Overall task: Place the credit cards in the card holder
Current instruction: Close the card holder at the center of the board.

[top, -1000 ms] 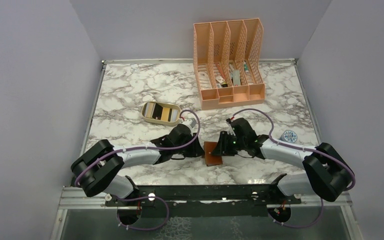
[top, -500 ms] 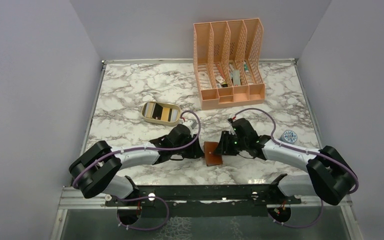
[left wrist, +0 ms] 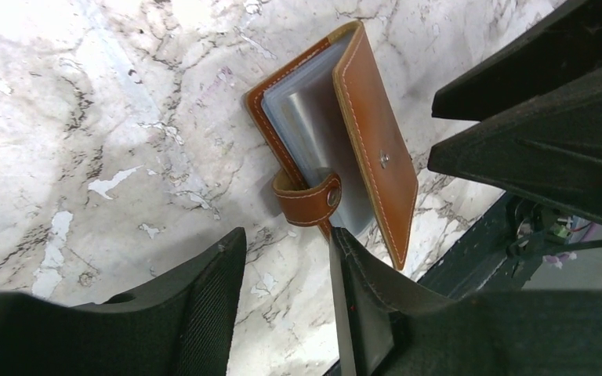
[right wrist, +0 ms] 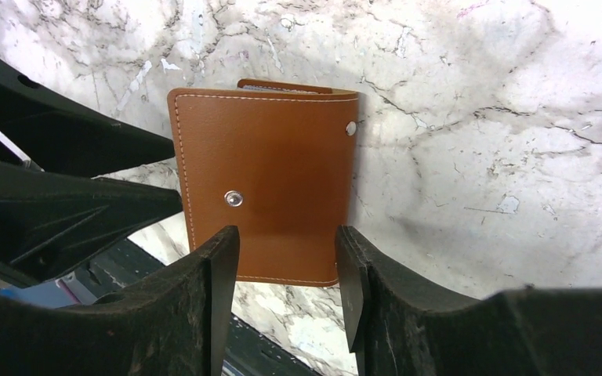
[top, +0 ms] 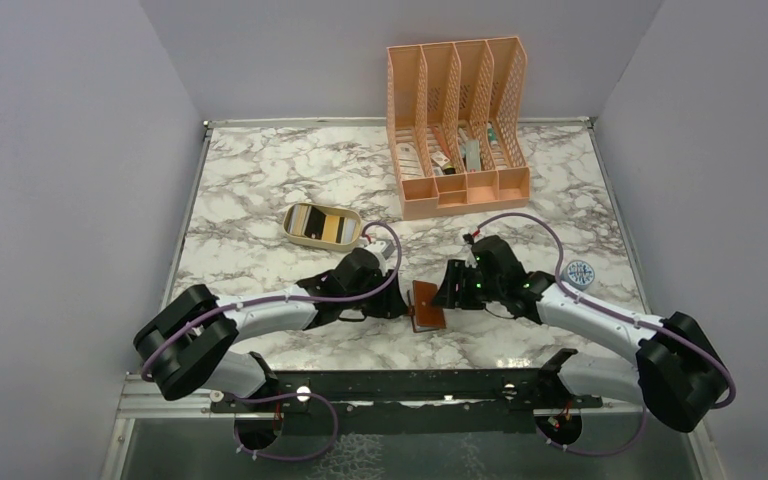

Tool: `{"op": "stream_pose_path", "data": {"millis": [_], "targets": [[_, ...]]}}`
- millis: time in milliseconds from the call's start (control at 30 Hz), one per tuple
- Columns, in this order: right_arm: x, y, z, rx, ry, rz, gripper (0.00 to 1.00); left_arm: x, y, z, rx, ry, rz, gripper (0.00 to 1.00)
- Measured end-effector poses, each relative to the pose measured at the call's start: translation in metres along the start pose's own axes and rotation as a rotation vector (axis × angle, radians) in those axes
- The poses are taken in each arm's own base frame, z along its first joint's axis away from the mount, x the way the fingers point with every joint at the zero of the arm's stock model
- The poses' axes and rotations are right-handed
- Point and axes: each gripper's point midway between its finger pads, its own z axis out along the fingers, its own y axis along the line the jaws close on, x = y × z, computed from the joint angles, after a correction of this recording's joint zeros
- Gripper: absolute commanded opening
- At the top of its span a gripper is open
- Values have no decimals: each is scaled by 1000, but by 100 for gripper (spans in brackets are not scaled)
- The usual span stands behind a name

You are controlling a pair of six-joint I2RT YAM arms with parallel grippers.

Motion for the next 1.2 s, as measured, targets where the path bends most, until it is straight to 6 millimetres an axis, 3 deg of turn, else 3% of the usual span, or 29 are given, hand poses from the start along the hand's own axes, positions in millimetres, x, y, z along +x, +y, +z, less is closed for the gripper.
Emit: {"op": "stream_pose_path", "data": {"millis": [433, 833, 1200], "targets": [[3, -3, 3, 13, 12, 4, 48, 19, 1, 10, 15, 72, 39, 52], [4, -4, 4, 17, 18, 6, 47, 15, -11, 21, 39, 64, 72, 52], [6, -7, 8, 31, 36, 10, 46, 10, 1, 19, -31, 32, 73, 48]]}}
